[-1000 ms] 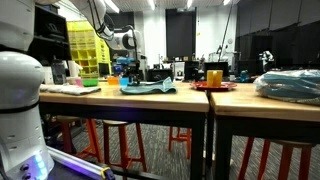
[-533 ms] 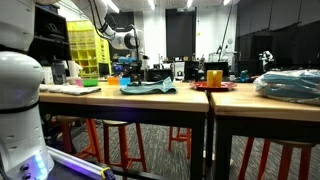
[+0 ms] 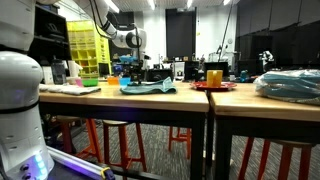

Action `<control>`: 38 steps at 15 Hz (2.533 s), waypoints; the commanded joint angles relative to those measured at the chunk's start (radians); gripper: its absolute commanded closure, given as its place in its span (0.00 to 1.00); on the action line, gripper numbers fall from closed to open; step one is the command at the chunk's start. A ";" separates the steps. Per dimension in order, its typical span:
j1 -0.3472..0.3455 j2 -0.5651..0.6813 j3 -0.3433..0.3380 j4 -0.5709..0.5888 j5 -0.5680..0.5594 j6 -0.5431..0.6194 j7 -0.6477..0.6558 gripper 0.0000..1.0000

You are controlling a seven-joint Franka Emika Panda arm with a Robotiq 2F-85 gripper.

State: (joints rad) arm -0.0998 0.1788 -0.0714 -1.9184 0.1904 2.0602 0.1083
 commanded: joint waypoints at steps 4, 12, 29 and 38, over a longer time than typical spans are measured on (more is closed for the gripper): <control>-0.009 -0.012 -0.003 0.002 0.029 -0.050 -0.025 0.20; -0.008 -0.011 0.000 0.001 0.034 -0.062 -0.039 0.60; 0.010 -0.013 0.017 0.001 0.053 -0.078 -0.065 1.00; 0.030 -0.016 0.034 0.037 0.045 -0.049 -0.062 1.00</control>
State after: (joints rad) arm -0.0816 0.1788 -0.0436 -1.8981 0.2290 2.0025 0.0516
